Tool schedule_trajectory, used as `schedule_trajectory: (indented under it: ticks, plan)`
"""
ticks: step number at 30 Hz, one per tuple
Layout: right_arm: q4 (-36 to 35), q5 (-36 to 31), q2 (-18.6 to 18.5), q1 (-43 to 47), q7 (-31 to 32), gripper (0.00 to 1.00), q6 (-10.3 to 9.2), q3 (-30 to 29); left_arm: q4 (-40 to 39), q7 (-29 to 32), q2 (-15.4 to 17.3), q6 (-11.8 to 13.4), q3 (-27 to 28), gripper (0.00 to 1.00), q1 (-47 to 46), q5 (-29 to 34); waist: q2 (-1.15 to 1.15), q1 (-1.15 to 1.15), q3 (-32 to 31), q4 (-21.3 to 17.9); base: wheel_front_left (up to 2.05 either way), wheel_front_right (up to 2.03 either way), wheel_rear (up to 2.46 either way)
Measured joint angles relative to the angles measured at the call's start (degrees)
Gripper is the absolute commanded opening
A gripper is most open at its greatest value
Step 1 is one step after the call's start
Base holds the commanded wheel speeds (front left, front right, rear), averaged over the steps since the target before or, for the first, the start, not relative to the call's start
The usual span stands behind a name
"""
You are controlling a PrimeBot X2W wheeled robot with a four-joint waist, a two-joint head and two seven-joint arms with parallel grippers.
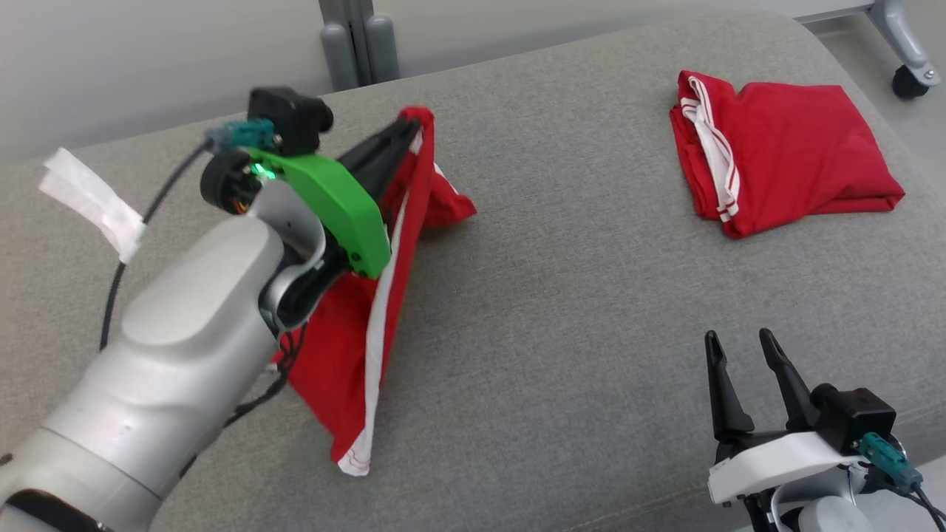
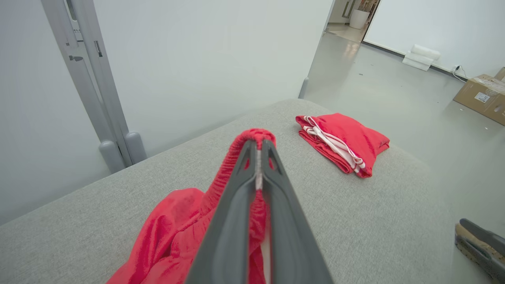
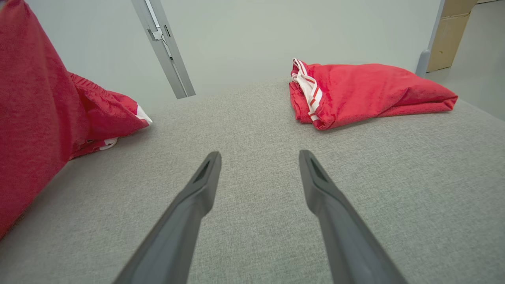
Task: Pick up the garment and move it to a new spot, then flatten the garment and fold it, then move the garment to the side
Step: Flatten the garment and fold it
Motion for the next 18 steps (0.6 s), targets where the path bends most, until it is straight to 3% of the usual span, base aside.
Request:
schedule_trajectory:
  ticks: [4, 9, 18]
  plan:
    - [-0.05, 1.19, -0.02, -1.62, 0.0, 1.0, 0.0, 1.12, 0.45, 0.34, 0.05, 1.03, 3.81, 0.0, -5.52, -2.1, 0.0, 0.0, 0.16, -1.57, 0.0, 0.0, 0.0]
    - [0.01, 3.15, -0.01, -2.69, 0.0, 1.0, 0.0, 1.44, 1.04, -3.55, 1.19, 2.16, 6.83, 0.0, -10.98, -0.93, 0.0, 0.0, 0.85, -4.22, 0.0, 0.0, 0.0]
    - [0.59, 3.8, -0.02, -1.91, 0.0, 1.0, 0.0, -0.68, -3.38, -6.89, -0.89, 0.86, 6.72, 0.0, -8.28, -2.9, 0.0, 0.0, 1.56, -6.06, 0.0, 0.0, 0.0]
